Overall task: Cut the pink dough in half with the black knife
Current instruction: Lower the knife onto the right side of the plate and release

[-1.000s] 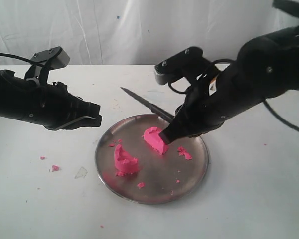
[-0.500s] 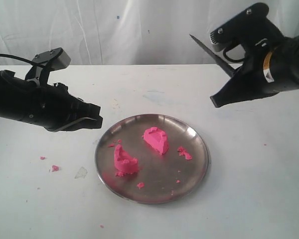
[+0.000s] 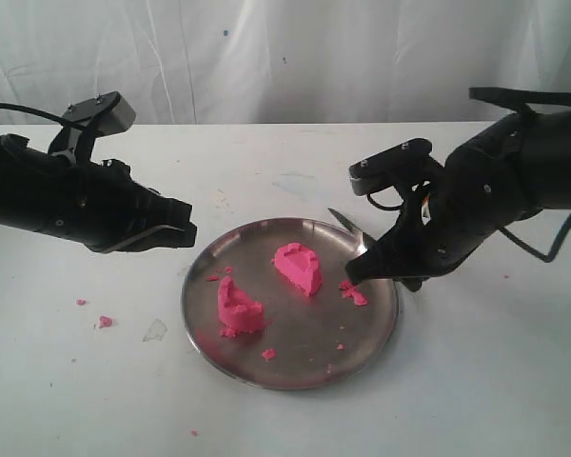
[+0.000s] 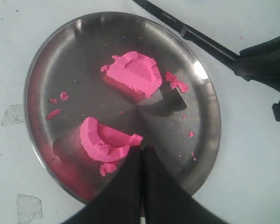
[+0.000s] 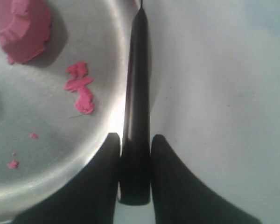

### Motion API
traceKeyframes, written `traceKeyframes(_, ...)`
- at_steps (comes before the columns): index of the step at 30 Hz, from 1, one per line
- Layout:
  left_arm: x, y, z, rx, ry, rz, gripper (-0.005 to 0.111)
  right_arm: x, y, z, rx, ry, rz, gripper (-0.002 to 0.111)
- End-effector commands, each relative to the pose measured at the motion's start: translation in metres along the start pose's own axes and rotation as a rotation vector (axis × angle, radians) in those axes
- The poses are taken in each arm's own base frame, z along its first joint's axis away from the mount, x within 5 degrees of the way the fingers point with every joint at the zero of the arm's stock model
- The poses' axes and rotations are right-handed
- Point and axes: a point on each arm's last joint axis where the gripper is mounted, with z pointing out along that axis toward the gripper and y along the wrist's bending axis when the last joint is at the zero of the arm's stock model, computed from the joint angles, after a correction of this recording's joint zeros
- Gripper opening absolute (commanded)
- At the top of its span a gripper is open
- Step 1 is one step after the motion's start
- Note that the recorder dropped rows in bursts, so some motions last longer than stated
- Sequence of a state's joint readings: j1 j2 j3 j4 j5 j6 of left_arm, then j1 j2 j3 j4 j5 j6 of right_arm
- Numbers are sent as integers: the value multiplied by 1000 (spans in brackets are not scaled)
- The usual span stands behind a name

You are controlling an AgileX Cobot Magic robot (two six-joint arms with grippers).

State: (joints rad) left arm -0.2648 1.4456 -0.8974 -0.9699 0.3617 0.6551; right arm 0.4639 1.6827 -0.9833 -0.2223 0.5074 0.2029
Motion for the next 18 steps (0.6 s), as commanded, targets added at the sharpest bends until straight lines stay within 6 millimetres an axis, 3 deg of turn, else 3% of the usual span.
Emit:
traceKeyframes(1,2,-2,0,23,12,-17,0,-1,3,10,-42,71,-39,0)
traceKeyframes(4,2,-2,0,23,12,-17,0,-1,4,19,-41,90,-41,0)
traceKeyframes(18,2,-2,0,23,12,-17,0,4,13,17,-141,133,-26,0)
